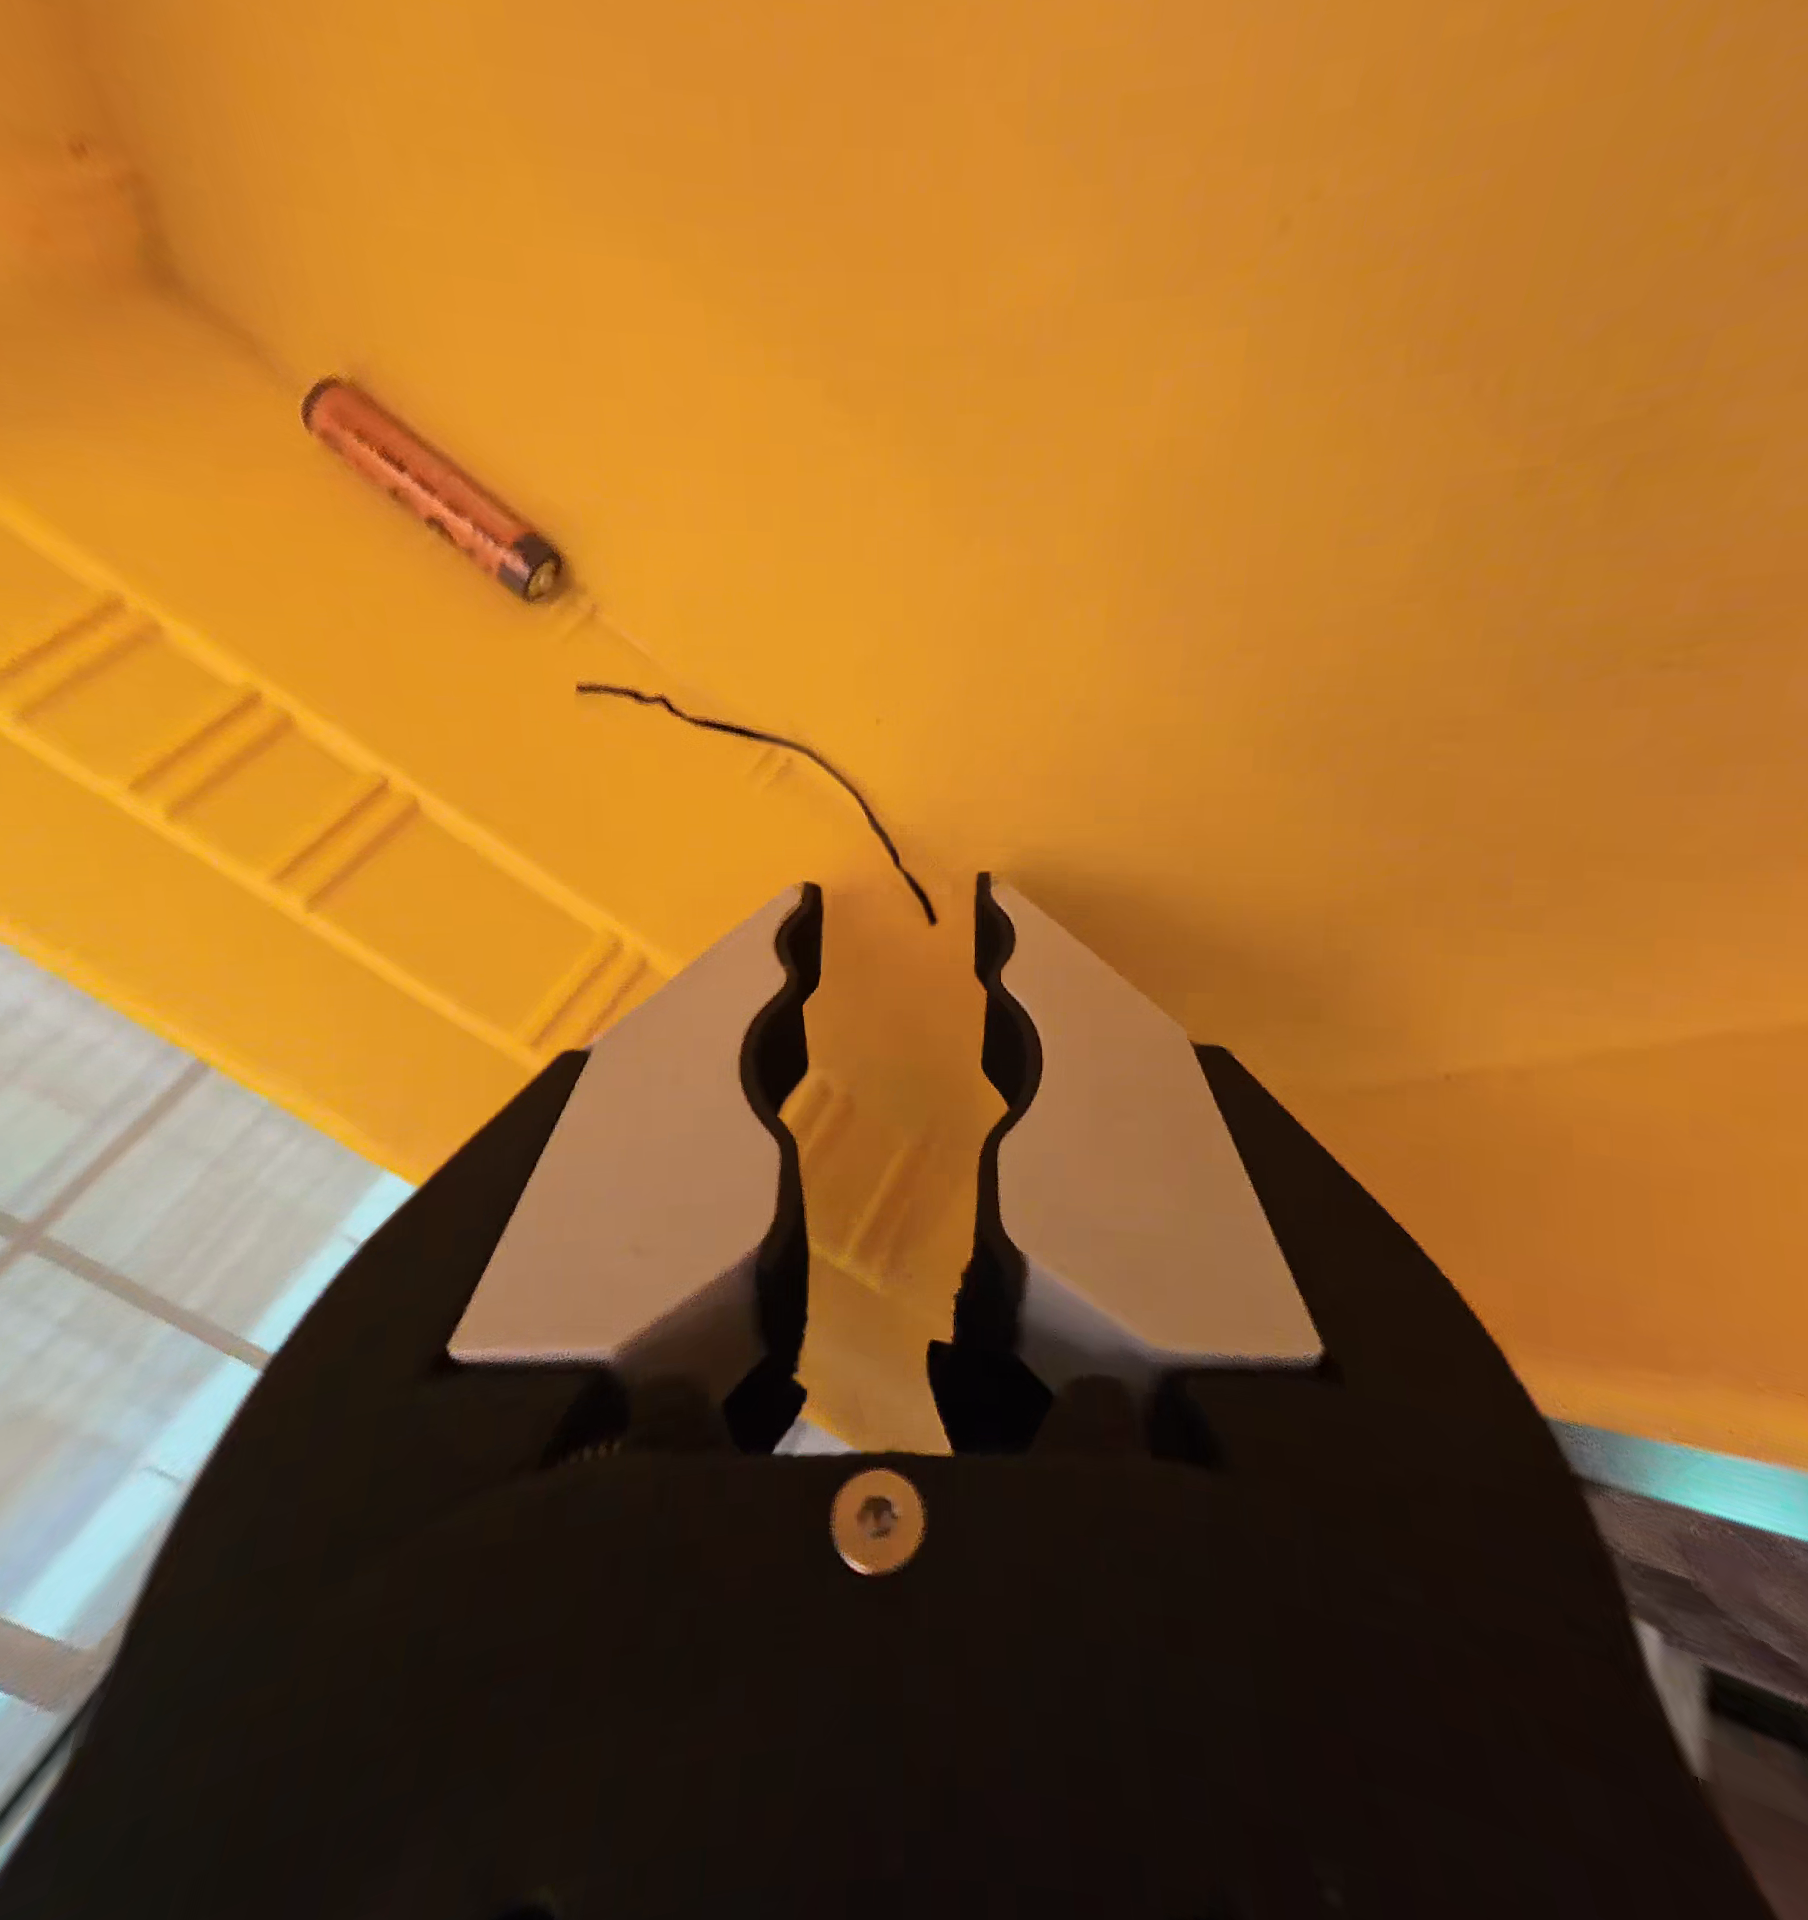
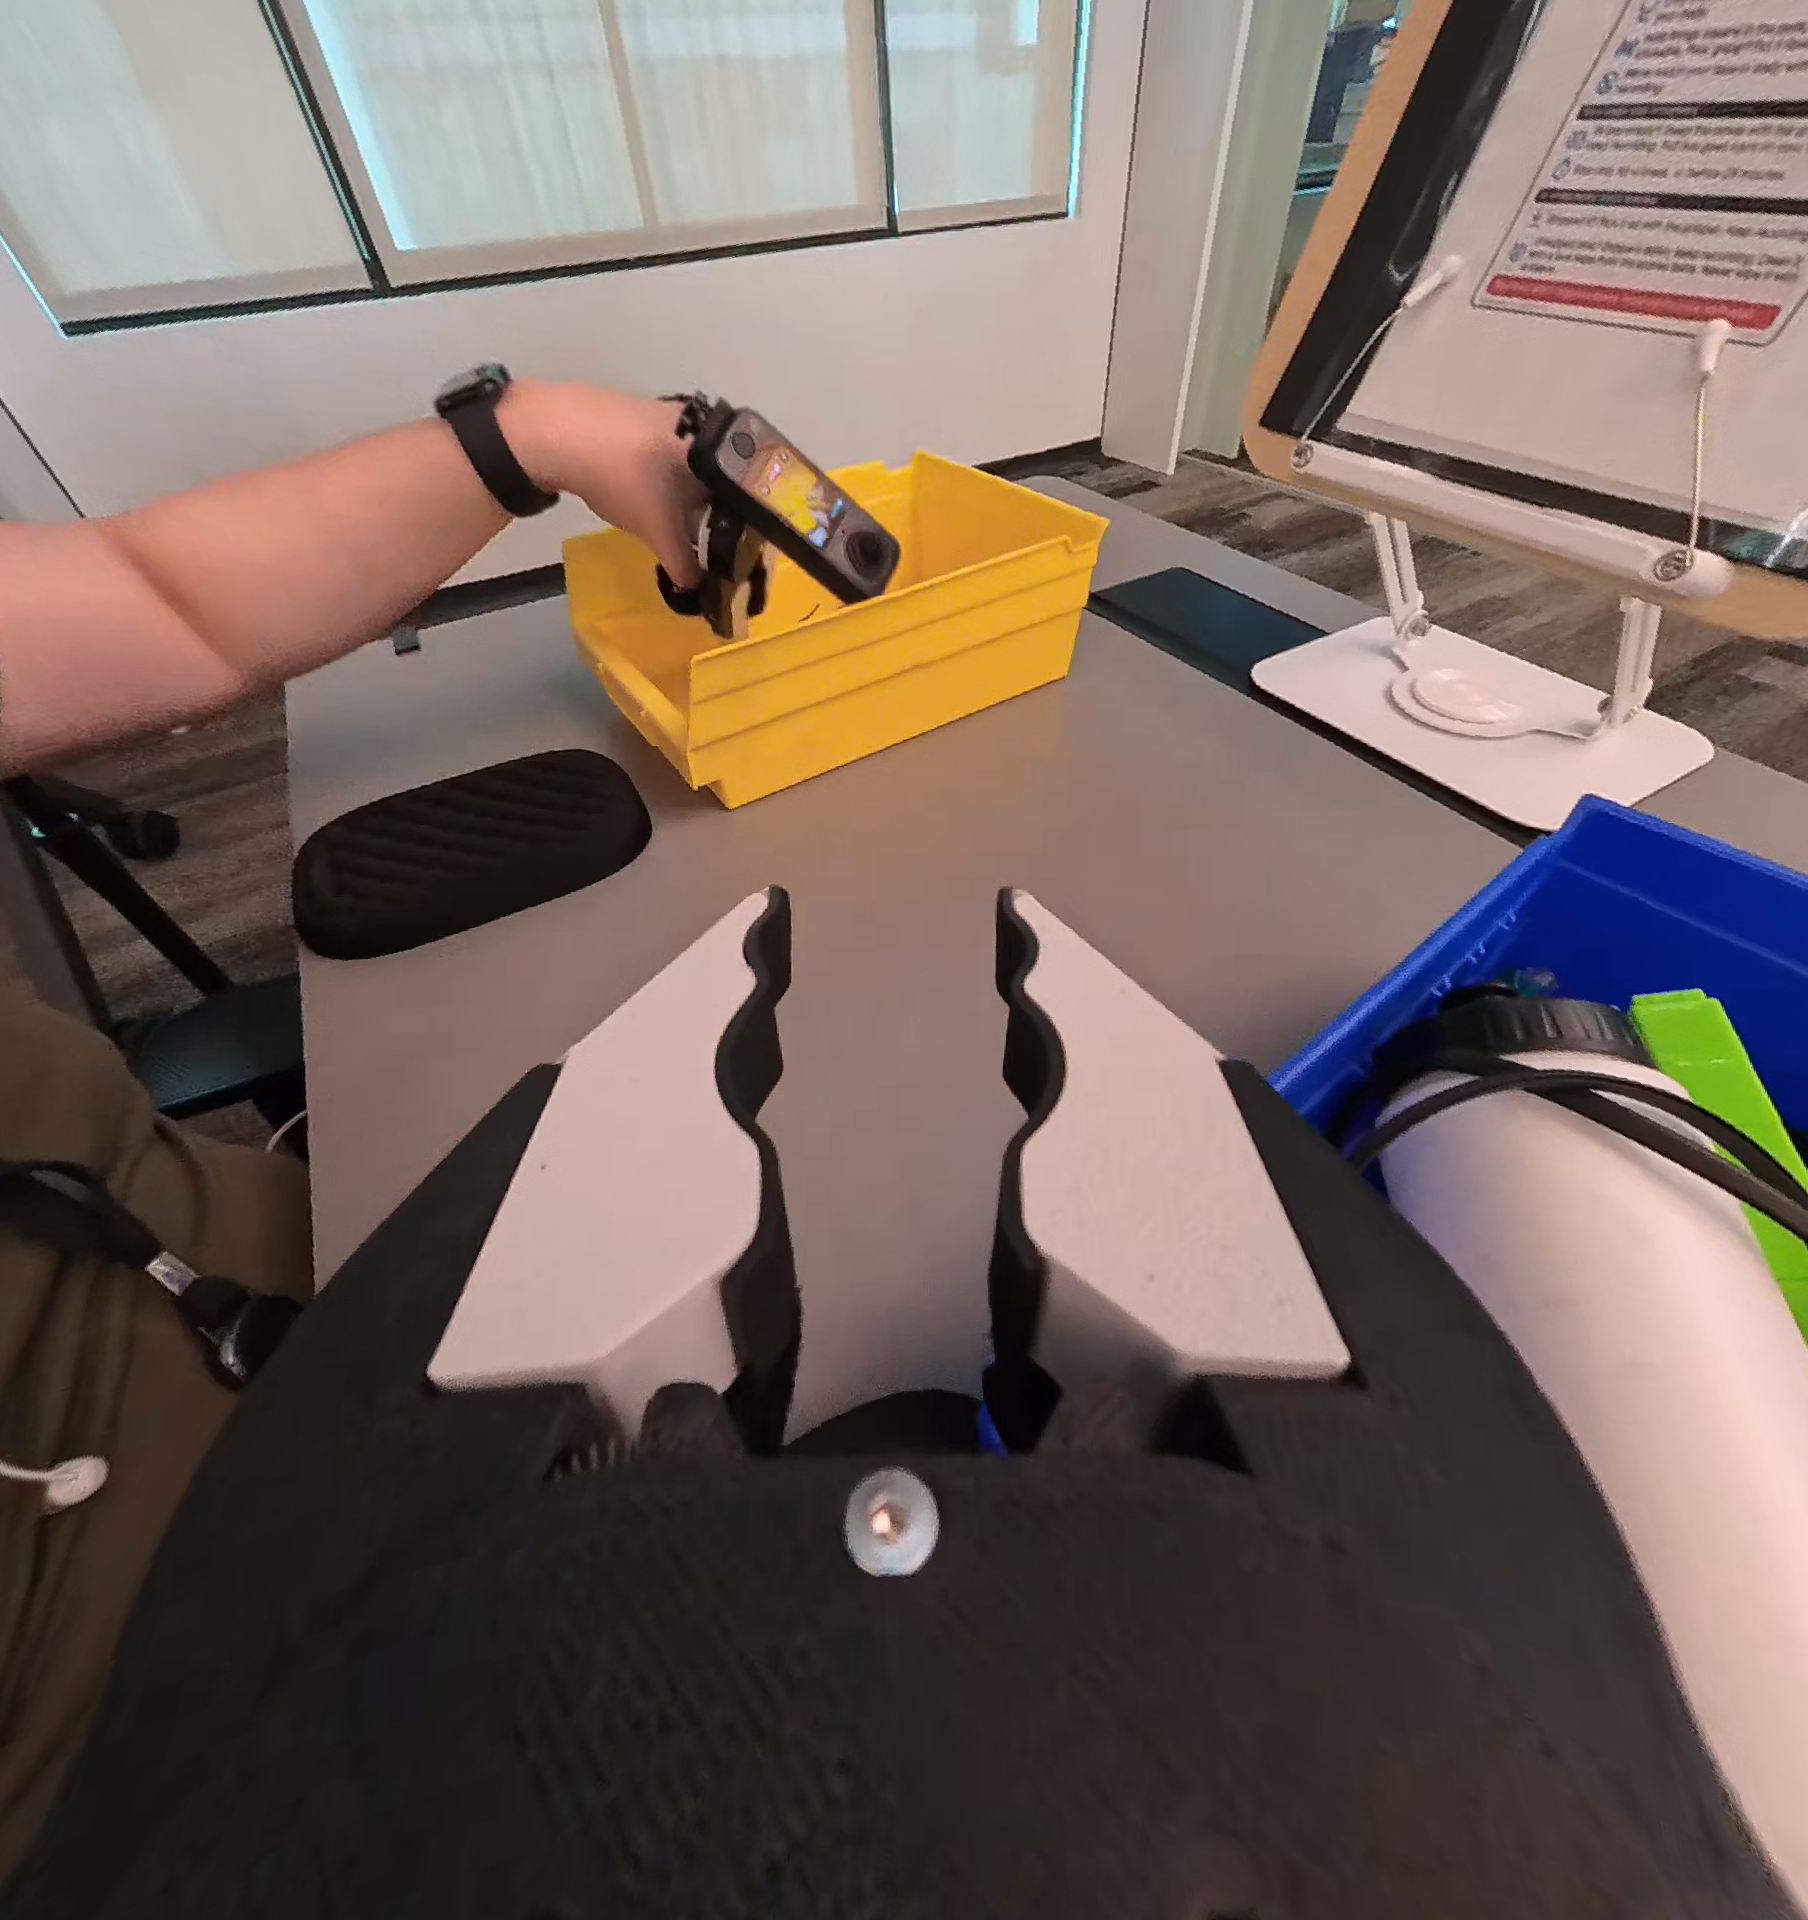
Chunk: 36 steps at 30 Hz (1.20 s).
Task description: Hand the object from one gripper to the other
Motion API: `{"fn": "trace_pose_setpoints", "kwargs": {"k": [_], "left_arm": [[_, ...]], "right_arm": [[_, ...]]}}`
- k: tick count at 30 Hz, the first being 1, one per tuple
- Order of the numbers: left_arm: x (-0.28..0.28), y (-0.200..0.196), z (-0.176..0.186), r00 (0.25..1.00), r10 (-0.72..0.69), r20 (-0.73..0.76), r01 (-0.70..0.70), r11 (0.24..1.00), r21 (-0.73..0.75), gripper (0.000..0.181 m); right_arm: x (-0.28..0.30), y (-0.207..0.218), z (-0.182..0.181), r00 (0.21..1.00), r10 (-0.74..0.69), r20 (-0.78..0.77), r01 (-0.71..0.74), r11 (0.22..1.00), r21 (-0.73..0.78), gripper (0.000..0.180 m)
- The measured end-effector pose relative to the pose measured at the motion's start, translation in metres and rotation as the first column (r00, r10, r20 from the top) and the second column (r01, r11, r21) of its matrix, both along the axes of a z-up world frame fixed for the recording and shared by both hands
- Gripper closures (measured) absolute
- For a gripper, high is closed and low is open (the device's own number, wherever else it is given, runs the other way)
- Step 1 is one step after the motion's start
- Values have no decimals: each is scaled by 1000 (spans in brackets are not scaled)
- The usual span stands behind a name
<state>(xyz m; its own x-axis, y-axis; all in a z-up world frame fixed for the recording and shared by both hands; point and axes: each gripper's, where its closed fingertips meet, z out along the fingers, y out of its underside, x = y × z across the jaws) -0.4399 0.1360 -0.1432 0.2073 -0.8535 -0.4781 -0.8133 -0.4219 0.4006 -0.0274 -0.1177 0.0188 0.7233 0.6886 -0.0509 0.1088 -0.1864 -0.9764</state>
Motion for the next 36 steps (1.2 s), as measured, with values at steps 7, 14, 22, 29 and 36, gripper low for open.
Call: {"fn": "trace_pose_setpoints", "kwargs": {"k": [7, 14, 22, 29, 36], "left_arm": [[-4, 5, -8, 998, -41, -46, 42, 999, 1, 166], [-10, 8, -13, 999, 24, -41, -26, 999, -37, 181], [3, -4, -9, 987, 121, 109, -106, 986, -131, 181], [64, -17, 16, 880, 38, 473, 39, 988, -152, 181], [96, -37, 8, 764, 27, 645, 152, 964, -220, 181]], "right_arm": [[0, 0, -1, 1000, 21, 2, -21, 1000, 4, 141], [-2, -3, -6, 999, 31, 18, -31, 1000, -1, 141], [4, -6, -4, 1000, 19, 0, -19, 1000, 10, 141], [2, -4, -8, 1000, 23, 1, -23, 1000, 1, 141], [1, -1, -15, 1000, 27, -1, -27, 999, -24, 141]]}}
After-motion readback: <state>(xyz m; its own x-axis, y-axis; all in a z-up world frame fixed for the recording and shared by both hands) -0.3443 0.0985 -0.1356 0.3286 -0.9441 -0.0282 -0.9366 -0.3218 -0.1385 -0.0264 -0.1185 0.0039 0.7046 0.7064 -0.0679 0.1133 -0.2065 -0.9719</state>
